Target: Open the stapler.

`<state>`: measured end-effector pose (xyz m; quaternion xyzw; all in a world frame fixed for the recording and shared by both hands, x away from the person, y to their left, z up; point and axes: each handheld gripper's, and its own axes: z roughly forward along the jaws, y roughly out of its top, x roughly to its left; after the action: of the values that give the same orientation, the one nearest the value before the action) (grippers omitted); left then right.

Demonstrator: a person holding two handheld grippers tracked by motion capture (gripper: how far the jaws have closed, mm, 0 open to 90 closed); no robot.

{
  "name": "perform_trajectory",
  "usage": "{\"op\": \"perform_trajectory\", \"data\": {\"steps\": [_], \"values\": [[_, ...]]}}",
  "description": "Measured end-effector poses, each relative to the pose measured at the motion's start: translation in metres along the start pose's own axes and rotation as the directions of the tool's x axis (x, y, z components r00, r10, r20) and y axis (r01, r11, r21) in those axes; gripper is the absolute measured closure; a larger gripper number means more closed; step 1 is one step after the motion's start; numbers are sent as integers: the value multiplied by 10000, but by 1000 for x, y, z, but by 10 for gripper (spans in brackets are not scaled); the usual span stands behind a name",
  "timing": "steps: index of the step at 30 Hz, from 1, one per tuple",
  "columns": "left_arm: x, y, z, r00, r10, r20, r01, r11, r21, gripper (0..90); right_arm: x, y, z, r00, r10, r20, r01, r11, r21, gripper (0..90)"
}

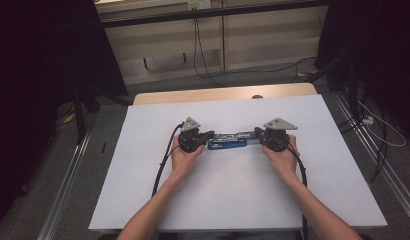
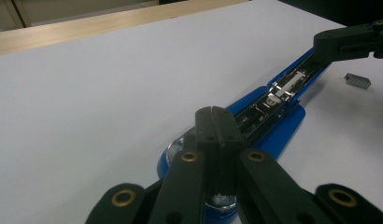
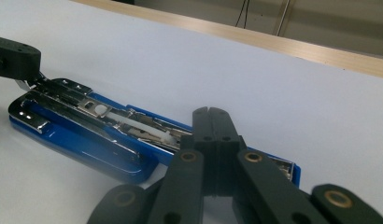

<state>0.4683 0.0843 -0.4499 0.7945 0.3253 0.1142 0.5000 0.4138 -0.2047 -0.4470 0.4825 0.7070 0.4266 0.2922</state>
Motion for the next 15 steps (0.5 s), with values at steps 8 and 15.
{"op": "perform_trajectory", "data": {"steps": [8,15], "values": [[-1,3,-3,10000,61,-6,-61,10000,50,895,-3,-1,-2,9994,316,-173,-320,9992,-221,900],[-1,9,-12,9999,31,-108,-34,9996,-264,839,-3,3,-6,9985,317,-447,-347,9972,-661,900]]}}
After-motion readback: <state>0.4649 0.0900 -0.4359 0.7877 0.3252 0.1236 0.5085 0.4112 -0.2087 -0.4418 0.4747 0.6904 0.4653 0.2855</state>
